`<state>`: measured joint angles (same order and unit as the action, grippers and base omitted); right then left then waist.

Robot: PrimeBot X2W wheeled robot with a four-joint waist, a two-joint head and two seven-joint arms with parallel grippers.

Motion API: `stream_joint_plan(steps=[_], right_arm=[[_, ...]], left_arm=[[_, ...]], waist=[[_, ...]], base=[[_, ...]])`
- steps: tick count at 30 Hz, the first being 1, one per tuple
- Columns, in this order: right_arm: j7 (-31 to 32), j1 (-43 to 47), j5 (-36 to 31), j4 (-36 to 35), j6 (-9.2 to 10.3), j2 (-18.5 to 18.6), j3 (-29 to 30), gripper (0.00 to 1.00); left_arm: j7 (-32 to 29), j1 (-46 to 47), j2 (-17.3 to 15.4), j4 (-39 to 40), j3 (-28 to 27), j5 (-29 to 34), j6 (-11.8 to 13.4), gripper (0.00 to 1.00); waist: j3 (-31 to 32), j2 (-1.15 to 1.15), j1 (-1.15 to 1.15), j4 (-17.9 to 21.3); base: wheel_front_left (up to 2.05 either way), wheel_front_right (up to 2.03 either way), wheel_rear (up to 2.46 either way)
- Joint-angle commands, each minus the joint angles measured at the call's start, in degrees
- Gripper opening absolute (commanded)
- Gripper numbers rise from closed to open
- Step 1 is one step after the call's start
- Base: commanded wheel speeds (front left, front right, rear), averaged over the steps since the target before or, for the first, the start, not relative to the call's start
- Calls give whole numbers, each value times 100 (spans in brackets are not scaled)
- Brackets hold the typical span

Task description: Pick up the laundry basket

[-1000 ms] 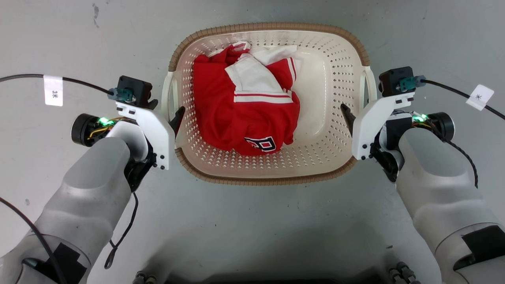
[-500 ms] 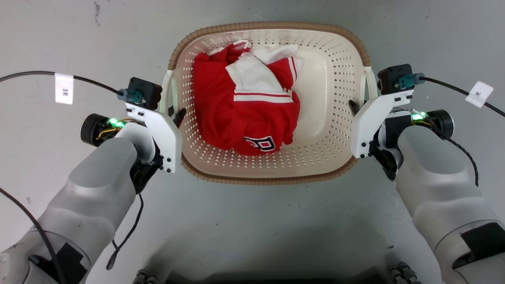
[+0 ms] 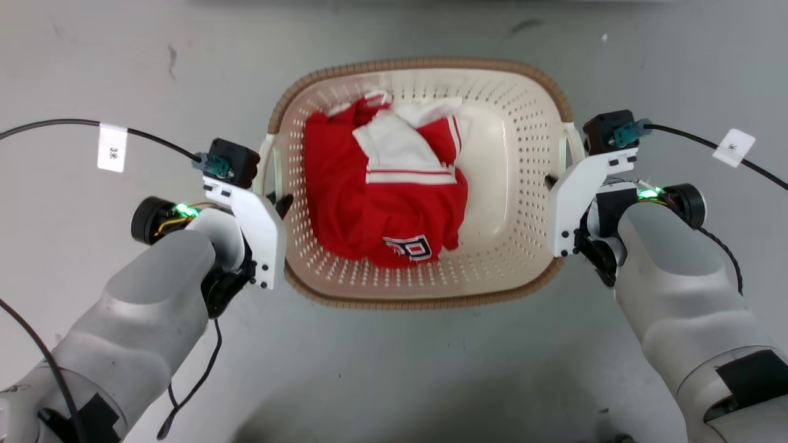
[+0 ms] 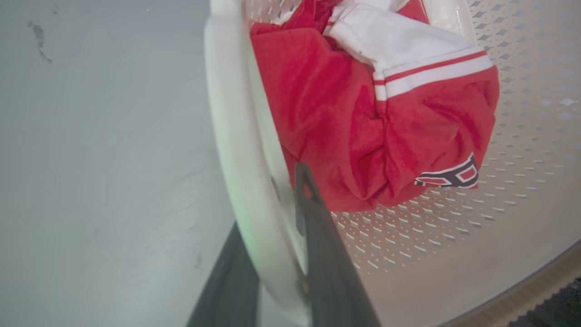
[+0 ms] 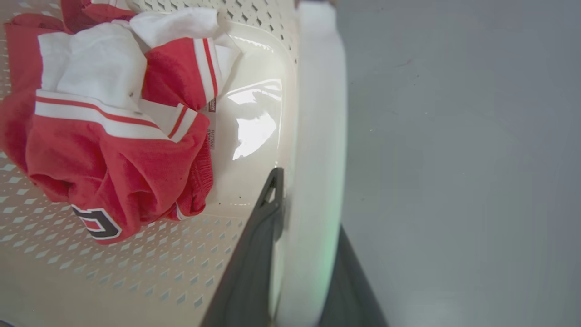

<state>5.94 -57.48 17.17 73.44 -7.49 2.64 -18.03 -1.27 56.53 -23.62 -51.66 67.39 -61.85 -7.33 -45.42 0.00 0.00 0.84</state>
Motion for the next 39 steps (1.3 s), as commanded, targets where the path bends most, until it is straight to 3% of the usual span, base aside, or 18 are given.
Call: stream_joint_plan(steps=[1, 13, 23, 33, 39], right_arm=[[90, 41, 15, 13, 0, 43, -31, 0], [1726, 233, 142, 39, 0, 71, -566, 0], [3150, 721, 761, -422, -3, 77, -1177, 0], [3940, 896, 1103, -517, -7, 90, -1467, 0], [4149, 973, 1237, -406, -7, 100, -1491, 0]], left_arm=[[-122, -87, -84, 47, 103, -35, -21, 0], [-1309, -325, -606, 702, 556, -561, -20, 0], [-2192, -885, -841, 1077, 610, -786, -17, 0], [-3223, -1221, -1158, 1651, 622, -1027, -24, 0], [-3591, -1300, -1142, 1573, 622, -1072, -23, 0]], waist=[[272, 0, 0, 22], [1778, 0, 0, 119], [3108, 0, 0, 248], [3887, 0, 0, 286], [4289, 0, 0, 276]], base=[[0, 0, 0], [0, 0, 0], [0, 0, 0], [0, 0, 0], [0, 0, 0]])
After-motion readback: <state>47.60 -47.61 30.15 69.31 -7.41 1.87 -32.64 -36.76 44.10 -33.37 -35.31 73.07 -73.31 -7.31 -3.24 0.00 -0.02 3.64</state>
